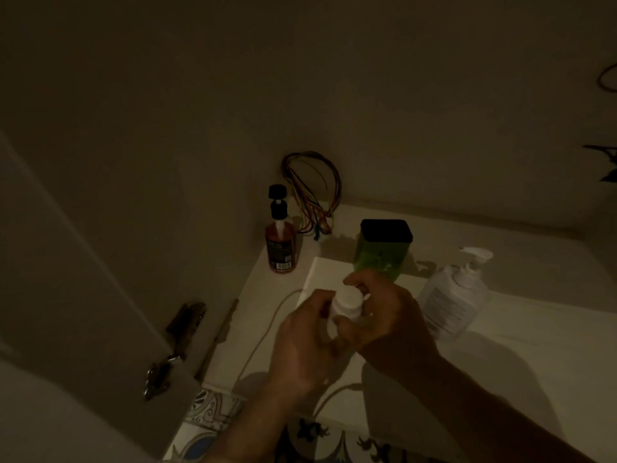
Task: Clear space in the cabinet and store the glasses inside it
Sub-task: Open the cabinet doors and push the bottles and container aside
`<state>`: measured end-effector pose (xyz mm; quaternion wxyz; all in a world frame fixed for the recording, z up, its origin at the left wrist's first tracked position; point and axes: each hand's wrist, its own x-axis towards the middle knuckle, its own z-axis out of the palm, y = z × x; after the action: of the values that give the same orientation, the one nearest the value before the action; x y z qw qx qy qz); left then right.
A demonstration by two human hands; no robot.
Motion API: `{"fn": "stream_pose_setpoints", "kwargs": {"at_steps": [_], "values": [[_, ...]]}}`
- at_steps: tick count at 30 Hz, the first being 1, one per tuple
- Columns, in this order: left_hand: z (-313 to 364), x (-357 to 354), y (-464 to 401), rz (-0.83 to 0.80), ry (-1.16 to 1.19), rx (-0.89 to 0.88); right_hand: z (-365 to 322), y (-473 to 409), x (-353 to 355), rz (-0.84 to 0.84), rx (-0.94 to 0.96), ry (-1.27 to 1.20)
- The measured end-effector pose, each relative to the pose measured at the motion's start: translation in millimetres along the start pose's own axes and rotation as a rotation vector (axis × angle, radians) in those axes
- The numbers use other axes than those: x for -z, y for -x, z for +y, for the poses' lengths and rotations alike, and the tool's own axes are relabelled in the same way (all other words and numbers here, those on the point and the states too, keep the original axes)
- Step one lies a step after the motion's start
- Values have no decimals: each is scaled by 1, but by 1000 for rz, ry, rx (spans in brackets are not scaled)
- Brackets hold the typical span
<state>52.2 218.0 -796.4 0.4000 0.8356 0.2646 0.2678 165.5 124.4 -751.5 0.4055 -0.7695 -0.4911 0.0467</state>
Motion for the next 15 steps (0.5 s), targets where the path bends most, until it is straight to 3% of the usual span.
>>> {"fn": "stream_pose_setpoints", "kwargs": {"at_steps": [6,15], "values": [[-46,30,-19,304,140,357,9,-1,-7,13,-40,-9],[-79,35,-56,384,-134,340,67,36,33,22,-193,259]]}}
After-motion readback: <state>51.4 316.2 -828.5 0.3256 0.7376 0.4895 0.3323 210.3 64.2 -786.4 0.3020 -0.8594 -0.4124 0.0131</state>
